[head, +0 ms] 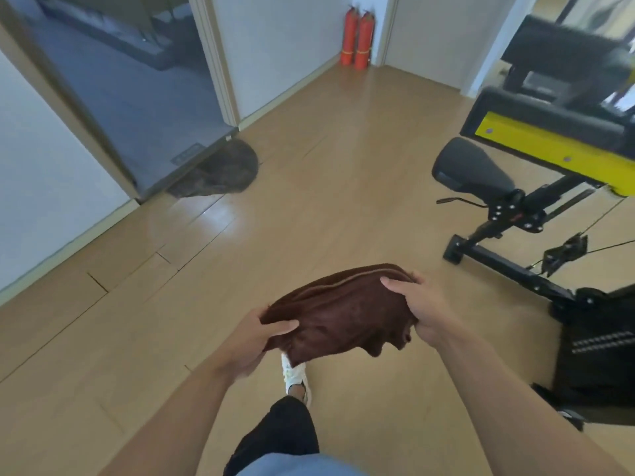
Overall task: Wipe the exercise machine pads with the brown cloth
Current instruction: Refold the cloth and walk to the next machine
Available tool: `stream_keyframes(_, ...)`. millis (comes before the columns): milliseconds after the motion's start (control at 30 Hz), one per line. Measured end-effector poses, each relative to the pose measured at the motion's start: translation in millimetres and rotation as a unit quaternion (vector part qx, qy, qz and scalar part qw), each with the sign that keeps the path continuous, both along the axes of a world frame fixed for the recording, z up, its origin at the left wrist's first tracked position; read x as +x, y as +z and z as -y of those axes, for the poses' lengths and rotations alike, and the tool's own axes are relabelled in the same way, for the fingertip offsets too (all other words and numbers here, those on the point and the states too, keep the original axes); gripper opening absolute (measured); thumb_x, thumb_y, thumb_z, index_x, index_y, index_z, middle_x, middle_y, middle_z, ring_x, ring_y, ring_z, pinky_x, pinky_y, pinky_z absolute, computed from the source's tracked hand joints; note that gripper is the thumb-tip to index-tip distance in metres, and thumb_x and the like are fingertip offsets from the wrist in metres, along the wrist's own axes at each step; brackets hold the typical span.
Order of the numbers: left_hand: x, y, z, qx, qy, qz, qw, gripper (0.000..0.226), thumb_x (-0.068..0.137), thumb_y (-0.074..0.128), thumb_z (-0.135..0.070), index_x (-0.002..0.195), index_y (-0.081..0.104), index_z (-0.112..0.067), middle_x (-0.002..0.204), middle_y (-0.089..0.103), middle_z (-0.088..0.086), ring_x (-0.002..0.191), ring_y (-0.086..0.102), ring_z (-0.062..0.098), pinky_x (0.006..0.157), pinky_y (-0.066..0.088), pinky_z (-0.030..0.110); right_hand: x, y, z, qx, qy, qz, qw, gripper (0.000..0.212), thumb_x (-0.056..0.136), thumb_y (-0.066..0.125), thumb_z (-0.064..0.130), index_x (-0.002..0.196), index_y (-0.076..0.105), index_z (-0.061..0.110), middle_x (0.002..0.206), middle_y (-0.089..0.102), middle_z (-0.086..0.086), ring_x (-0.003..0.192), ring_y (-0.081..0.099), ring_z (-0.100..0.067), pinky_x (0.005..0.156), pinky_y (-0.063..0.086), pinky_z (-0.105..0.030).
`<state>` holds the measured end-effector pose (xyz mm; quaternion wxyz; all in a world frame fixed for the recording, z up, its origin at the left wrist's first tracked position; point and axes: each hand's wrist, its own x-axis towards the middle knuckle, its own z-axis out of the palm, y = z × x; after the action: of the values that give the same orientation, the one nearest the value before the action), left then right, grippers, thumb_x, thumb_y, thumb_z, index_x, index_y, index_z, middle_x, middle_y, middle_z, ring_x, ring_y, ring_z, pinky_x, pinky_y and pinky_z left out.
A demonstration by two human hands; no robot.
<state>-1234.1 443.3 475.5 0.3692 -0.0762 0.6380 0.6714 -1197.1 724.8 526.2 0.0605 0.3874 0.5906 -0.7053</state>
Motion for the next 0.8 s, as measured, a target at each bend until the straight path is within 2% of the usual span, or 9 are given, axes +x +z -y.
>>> stream_keyframes(67, -54, -6, -30, -0.036, 0.052, 0.003, 0.998, 0.045, 0.075, 0.083, -0.027, 0.107, 0.062, -0.004, 0.096, 0.074, 0.015, 0.078, 0.07, 0.03, 0.069, 0.052, 0.037, -48, -13, -10, 0.009, -0.019, 0.02, 1.0, 0.015, 0.089, 0.077, 0.015, 0.096, 0.064, 0.016, 0.092, 0.073, -0.006, 0.083, 0.07, -0.021, 0.076, 0.061, -0.036)
stream_keyframes(133, -114, -14, -58, -0.069, 0.091, 0.018, 0.993, 0.039, 0.084, 0.078, -0.034, 0.102, 0.062, -0.003, 0.083, 0.071, 0.015, 0.068, 0.064, 0.03, 0.061, 0.048, 0.038, -98, -17, -23, 0.004, -0.023, 0.047, 0.999, 0.012, 0.091, 0.075, 0.021, 0.094, 0.063, 0.017, 0.09, 0.071, -0.005, 0.081, 0.068, -0.019, 0.071, 0.059, -0.033)
stream_keyframes(233, -197, -16, -97, -0.096, 0.092, 0.055, 0.99, 0.033, 0.095, 0.064, -0.037, 0.104, 0.071, -0.005, 0.084, 0.076, 0.011, 0.067, 0.068, 0.029, 0.053, 0.049, 0.031, -165, -16, -47, -0.029, -0.051, 0.07, 0.996, 0.013, 0.095, 0.07, 0.026, 0.097, 0.064, 0.014, 0.088, 0.07, -0.006, 0.075, 0.066, -0.018, 0.048, 0.053, -0.025)
stream_keyframes(300, -254, -13, -126, -0.079, 0.077, 0.092, 0.99, 0.032, 0.098, 0.06, -0.034, 0.102, 0.073, -0.005, 0.085, 0.075, 0.011, 0.061, 0.066, 0.028, 0.045, 0.045, 0.028, -210, -12, -67, -0.041, -0.08, 0.068, 0.994, 0.019, 0.094, 0.071, 0.03, 0.102, 0.067, 0.013, 0.096, 0.073, -0.009, 0.081, 0.069, -0.022, 0.051, 0.054, -0.027)
stream_keyframes(433, -354, -5, -190, -0.049, 0.046, 0.151, 0.986, 0.028, 0.091, 0.07, -0.026, 0.109, 0.072, -0.005, 0.106, 0.078, 0.014, 0.1, 0.071, 0.033, 0.073, 0.056, 0.038, -282, -13, -117, -0.038, -0.125, 0.06, 0.99, 0.019, 0.094, 0.07, 0.037, 0.1, 0.067, 0.019, 0.099, 0.072, -0.001, 0.087, 0.066, -0.015, 0.061, 0.048, -0.023)
stream_keyframes(567, -445, -11, -272, -0.078, -0.038, 0.08, 0.993, 0.026, 0.087, 0.073, -0.012, 0.111, 0.07, -0.003, 0.099, 0.077, 0.016, 0.08, 0.07, 0.028, 0.047, 0.051, 0.025, -360, -21, -184, -0.008, -0.161, 0.048, 0.986, 0.013, 0.095, 0.069, 0.031, 0.094, 0.062, 0.02, 0.091, 0.068, 0.006, 0.08, 0.063, -0.008, 0.059, 0.045, -0.02)
stream_keyframes(600, -463, -14, -293, -0.075, -0.047, 0.058, 0.994, 0.026, 0.088, 0.072, -0.012, 0.113, 0.069, -0.005, 0.101, 0.077, 0.015, 0.081, 0.07, 0.028, 0.048, 0.052, 0.026, -375, -27, -202, 0.011, -0.161, 0.05, 0.986, 0.014, 0.095, 0.07, 0.031, 0.099, 0.062, 0.019, 0.092, 0.067, 0.007, 0.081, 0.062, -0.007, 0.061, 0.045, -0.021)
stream_keyframes(733, -500, -12, -349, -0.118, -0.064, -0.008, 0.991, 0.034, 0.092, 0.07, -0.018, 0.125, 0.064, -0.013, 0.115, 0.074, 0.01, 0.102, 0.07, 0.029, 0.084, 0.06, 0.046, -414, -37, -230, 0.06, -0.177, 0.071, 0.98, 0.011, 0.097, 0.067, 0.03, 0.102, 0.06, 0.023, 0.092, 0.066, 0.006, 0.082, 0.063, -0.011, 0.066, 0.056, -0.03)
stream_keyframes(800, -611, -14, -468, -0.146, -0.093, -0.02, 0.985, 0.034, 0.094, 0.067, -0.016, 0.127, 0.062, -0.011, 0.115, 0.072, 0.007, 0.1, 0.069, 0.025, 0.085, 0.059, 0.042, -516, -59, -329, 0.056, -0.201, 0.113, 0.972, 0.013, 0.098, 0.065, 0.03, 0.107, 0.061, 0.023, 0.097, 0.069, 0.002, 0.088, 0.066, -0.018, 0.075, 0.062, -0.04)
